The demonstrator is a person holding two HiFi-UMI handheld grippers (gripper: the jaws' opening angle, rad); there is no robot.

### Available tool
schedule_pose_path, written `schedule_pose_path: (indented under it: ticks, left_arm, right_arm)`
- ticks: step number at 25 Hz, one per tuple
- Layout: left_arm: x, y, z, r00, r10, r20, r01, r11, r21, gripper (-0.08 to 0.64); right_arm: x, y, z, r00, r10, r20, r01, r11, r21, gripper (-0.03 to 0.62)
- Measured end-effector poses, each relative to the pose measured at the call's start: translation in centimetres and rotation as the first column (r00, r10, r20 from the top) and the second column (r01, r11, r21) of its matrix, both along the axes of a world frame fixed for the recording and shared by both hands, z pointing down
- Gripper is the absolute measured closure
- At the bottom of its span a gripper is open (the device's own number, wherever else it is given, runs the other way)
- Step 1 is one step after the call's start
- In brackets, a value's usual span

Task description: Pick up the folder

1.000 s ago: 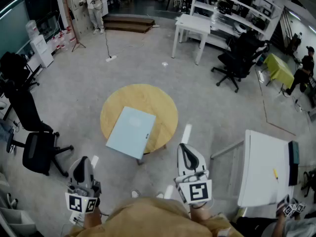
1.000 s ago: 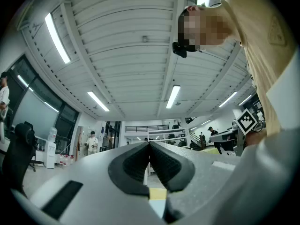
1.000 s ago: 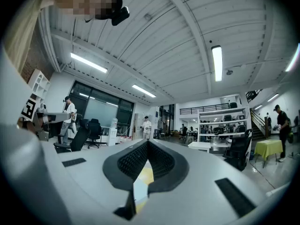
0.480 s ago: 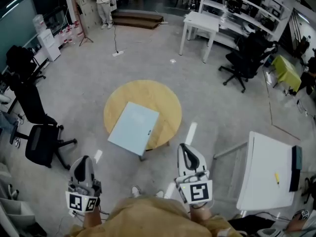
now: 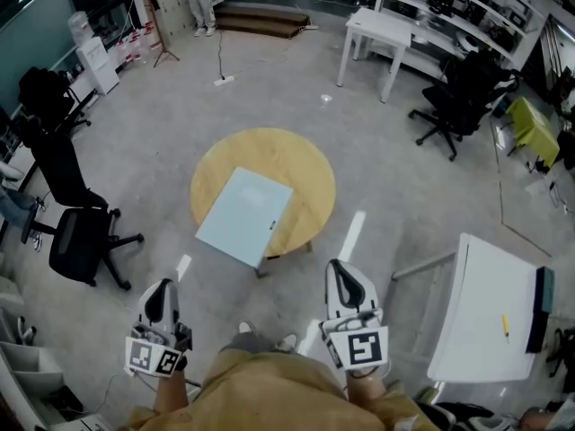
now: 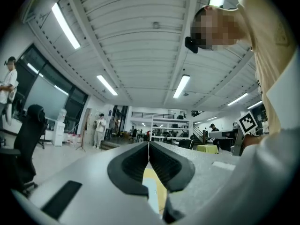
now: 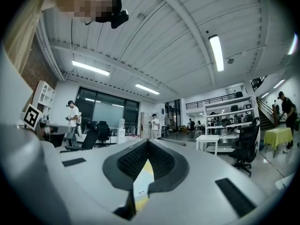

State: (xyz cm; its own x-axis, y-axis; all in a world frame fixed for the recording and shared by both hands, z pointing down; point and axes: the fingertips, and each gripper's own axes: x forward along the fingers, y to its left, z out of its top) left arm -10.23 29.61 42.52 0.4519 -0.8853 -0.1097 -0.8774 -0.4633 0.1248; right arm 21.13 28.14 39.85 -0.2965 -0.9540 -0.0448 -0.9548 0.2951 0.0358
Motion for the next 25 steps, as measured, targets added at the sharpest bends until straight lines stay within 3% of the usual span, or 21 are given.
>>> schedule_pose_path:
  ticks: [3, 6, 9, 14, 18, 25]
  left_arm:
    - [-0.8, -1.1, 3.7, 0.997, -0.011, -0.082, 0.000, 0.991, -0.132, 0.557]
    - [-1.3, -2.5, 6.8, 0.996, -0.019, -0.092, -0.001, 0.978, -0.207, 0.557]
    - [-1.5, -4.2, 9.3, 0.997, 0.000, -0.077, -0.019, 0.969, -0.247, 0.557]
    - [-3.3, -8.3, 13.6, 0.990, 0.052, -0.133, -0.090, 0.948, -0.304, 0.555]
    - [-4.2, -12.4, 15.3, 0.983, 0.096, -0.155, -0.140, 0.943, -0.303, 0.555]
    - [-7.2, -19.8, 20.8, 0.974, 0.115, -0.196, -0.189, 0.888, -0.419, 0.551]
  right_arm:
    - [-0.4, -0.4, 0.0, 1.000, -0.011, -0.008, 0.011, 1.000, -0.015, 0.592]
    - [-0.2, -1.5, 0.8, 1.000, 0.004, -0.020, -0.005, 0.999, -0.045, 0.592]
    - [-0.5, -3.2, 1.6, 0.999, 0.010, -0.036, -0.012, 0.998, -0.055, 0.592]
    - [-3.8, -6.5, 1.5, 0.998, 0.032, -0.048, -0.034, 0.999, -0.038, 0.592]
    - [-5.5, -9.4, 1.2, 0.996, 0.042, -0.078, -0.046, 0.998, -0.045, 0.592]
    - [-8.7, -16.5, -1.5, 0.993, 0.091, -0.077, -0.090, 0.996, 0.017, 0.592]
